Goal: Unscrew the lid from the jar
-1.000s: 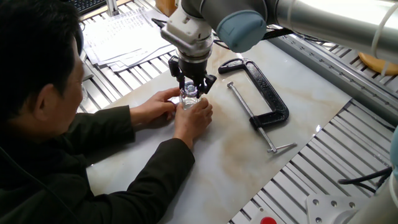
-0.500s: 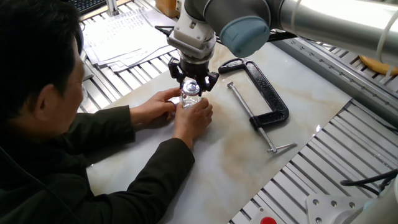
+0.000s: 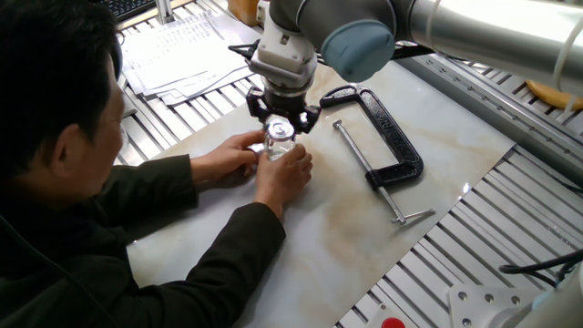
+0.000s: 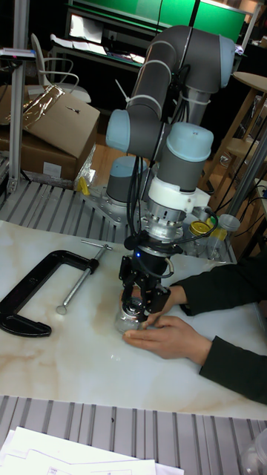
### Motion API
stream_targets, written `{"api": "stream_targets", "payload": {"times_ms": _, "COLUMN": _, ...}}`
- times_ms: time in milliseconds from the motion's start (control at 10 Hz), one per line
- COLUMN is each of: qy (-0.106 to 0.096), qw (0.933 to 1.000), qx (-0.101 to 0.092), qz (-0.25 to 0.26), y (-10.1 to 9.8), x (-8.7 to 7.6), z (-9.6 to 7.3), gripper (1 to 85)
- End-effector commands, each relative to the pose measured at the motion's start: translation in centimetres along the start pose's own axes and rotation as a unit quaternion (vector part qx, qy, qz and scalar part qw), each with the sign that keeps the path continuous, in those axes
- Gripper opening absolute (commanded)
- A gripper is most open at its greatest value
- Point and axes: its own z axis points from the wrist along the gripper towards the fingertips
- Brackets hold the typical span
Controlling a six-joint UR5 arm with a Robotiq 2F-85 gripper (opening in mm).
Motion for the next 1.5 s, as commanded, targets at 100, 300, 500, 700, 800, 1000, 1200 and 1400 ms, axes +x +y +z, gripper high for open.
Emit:
{"api": "stream_targets", "payload": {"times_ms": 100, "qy": -0.022, "qw": 0.9994, "qx": -0.017, "qz": -0.019, "y": 0.9, "x": -0.2, "z": -0.4, "gripper": 74.3}}
{"api": "stream_targets", "payload": {"times_ms": 300, "qy": -0.03, "qw": 0.9992, "qx": -0.022, "qz": -0.014, "y": 1.1, "x": -0.4, "z": -0.6, "gripper": 74.7}}
{"api": "stream_targets", "payload": {"times_ms": 500, "qy": -0.053, "qw": 0.9981, "qx": -0.02, "qz": 0.025, "y": 0.8, "x": -0.9, "z": -1.1, "gripper": 74.3}}
{"api": "stream_targets", "payload": {"times_ms": 700, "qy": -0.057, "qw": 0.9883, "qx": -0.001, "qz": 0.141, "y": -1.5, "x": 0.3, "z": -1.8, "gripper": 73.0}}
{"api": "stream_targets", "payload": {"times_ms": 800, "qy": -0.059, "qw": 0.9759, "qx": 0.002, "qz": 0.21, "y": -2.2, "x": 0.7, "z": -2.2, "gripper": 73.0}}
{"api": "stream_targets", "payload": {"times_ms": 1000, "qy": -0.066, "qw": 0.9325, "qx": 0.015, "qz": 0.355, "y": -3.6, "x": 1.7, "z": -2.8, "gripper": 73.0}}
{"api": "stream_targets", "payload": {"times_ms": 1200, "qy": -0.086, "qw": 0.8579, "qx": 0.011, "qz": 0.506, "y": -4.5, "x": 1.2, "z": -2.8, "gripper": 73.3}}
{"api": "stream_targets", "payload": {"times_ms": 1400, "qy": -0.083, "qw": 0.7953, "qx": 0.01, "qz": 0.6, "y": -4.6, "x": 1.8, "z": -2.3, "gripper": 73.3}}
